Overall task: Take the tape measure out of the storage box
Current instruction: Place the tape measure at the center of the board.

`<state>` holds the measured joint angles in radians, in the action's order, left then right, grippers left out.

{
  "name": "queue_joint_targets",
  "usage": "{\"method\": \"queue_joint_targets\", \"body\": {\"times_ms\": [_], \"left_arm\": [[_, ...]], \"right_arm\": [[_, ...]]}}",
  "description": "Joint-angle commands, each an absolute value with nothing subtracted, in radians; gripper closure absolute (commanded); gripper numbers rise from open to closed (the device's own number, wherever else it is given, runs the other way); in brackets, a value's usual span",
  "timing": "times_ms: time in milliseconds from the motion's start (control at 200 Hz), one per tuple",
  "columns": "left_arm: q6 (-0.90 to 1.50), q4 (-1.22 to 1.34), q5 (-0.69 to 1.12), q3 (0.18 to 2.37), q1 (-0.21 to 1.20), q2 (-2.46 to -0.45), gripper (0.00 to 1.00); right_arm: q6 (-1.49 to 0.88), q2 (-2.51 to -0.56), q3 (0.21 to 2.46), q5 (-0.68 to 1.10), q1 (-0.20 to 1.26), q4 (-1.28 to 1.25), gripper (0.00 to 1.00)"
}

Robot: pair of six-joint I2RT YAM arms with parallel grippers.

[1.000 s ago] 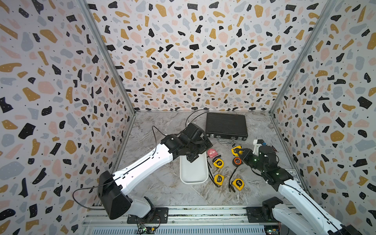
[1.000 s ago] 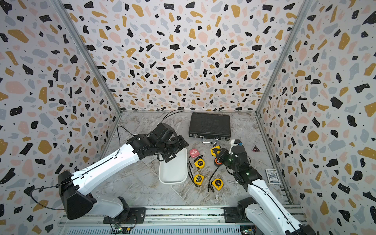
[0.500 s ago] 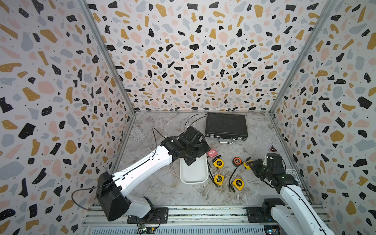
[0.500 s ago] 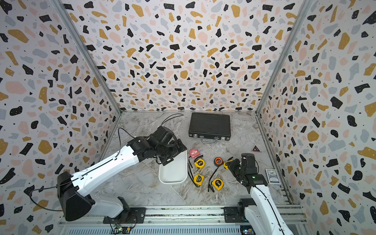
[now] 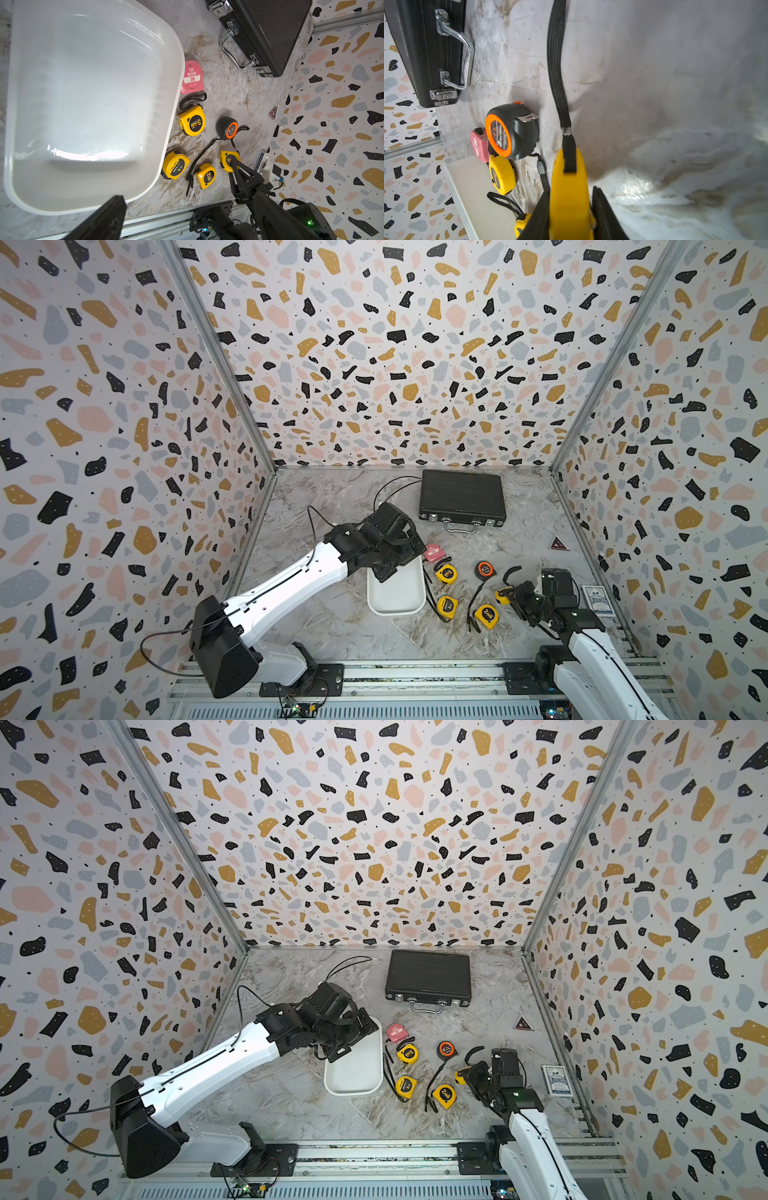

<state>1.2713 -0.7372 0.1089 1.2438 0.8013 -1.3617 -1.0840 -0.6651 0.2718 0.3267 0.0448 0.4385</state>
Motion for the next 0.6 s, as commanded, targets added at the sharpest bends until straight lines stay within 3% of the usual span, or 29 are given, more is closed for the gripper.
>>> {"method": "queue_joint_targets", "body": {"times_ms": [0,305,596], "left_arm": [[1.263,-0.722,0.09,1.223,0.797,-1.335,0.0],[1.274,-0.716,0.083,1.199,0.796,-1.309,0.0],[1.283,-0.717,0.072,1.18,0.797,-1.29,0.0]], "right_arm": [[-1.104,-0.656,0.259,0.344,0.04,0.446,0.95],[-1.084,-0.633,0.268,0.349,0.041,0.54,0.72],[-1.066,-0.617,0.276,0.347,0.041,0.602,0.6]]}}
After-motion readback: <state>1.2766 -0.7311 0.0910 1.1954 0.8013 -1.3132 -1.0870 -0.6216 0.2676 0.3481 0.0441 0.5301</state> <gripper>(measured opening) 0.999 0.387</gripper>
